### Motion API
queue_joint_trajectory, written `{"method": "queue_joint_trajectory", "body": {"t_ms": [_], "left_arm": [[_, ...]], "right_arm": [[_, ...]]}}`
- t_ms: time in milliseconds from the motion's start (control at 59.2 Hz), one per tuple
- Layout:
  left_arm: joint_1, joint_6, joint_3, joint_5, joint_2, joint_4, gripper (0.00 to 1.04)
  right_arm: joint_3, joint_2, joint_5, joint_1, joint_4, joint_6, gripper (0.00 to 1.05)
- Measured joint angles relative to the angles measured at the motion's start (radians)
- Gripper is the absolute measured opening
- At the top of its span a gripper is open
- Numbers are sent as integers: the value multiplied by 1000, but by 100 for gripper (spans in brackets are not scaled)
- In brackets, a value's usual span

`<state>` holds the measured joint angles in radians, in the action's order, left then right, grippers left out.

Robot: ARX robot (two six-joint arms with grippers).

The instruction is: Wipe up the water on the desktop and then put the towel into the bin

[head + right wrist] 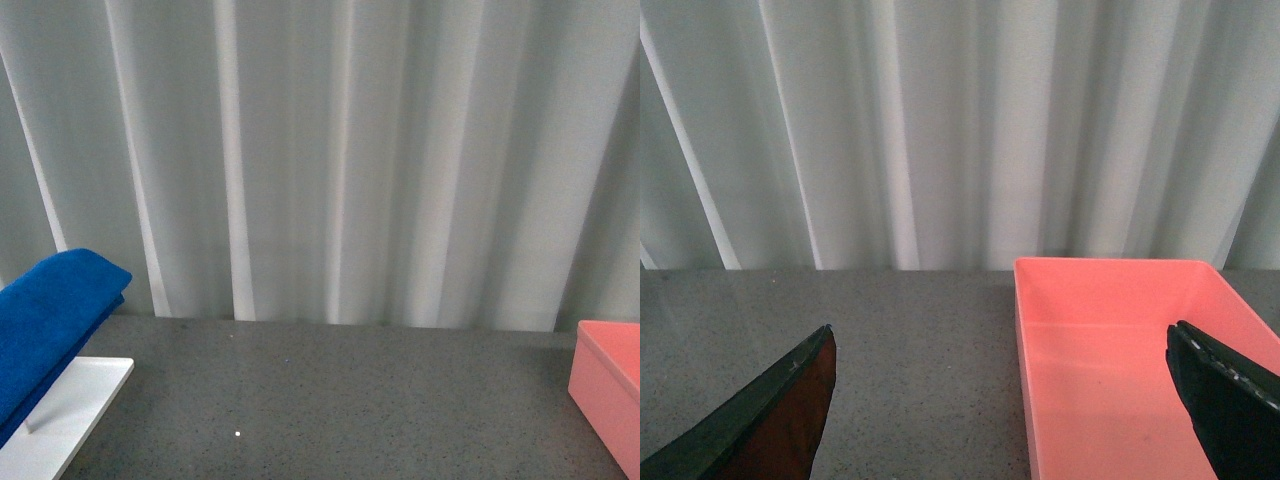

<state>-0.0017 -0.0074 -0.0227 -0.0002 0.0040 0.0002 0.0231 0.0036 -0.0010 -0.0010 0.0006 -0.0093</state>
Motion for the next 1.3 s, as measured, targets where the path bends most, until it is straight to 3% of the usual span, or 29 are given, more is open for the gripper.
{"method": "queue_joint_trajectory", "body": {"t_ms": [169, 219, 253, 371, 490, 625, 794, 1030, 1300], "left_arm": [[-1, -7, -2, -6, 5, -6, 98], [3, -140, -106, -42, 164, -251, 98], [25, -200, -165, -39, 314, -303, 98], [108, -217, -333, 63, 713, -56, 98], [143, -136, -538, 84, 1015, 111, 98], [165, -35, -775, 73, 1314, 101, 98], [186, 89, -1096, 24, 1629, -42, 98], [199, 190, -1376, -24, 1831, -169, 98], [193, 216, -1472, -4, 1934, -262, 98]], "right_arm": [[0, 0, 0, 0, 0, 0, 98], [0, 0, 0, 0, 0, 0, 98], [0, 0, 0, 0, 0, 0, 98], [0, 0, 0, 0, 0, 0, 98], [0, 0, 0, 0, 0, 0, 98], [0, 0, 0, 0, 0, 0, 98], [0, 0, 0, 0, 0, 0, 98], [0, 0, 0, 0, 0, 0, 98], [0, 0, 0, 0, 0, 0, 98]]}}
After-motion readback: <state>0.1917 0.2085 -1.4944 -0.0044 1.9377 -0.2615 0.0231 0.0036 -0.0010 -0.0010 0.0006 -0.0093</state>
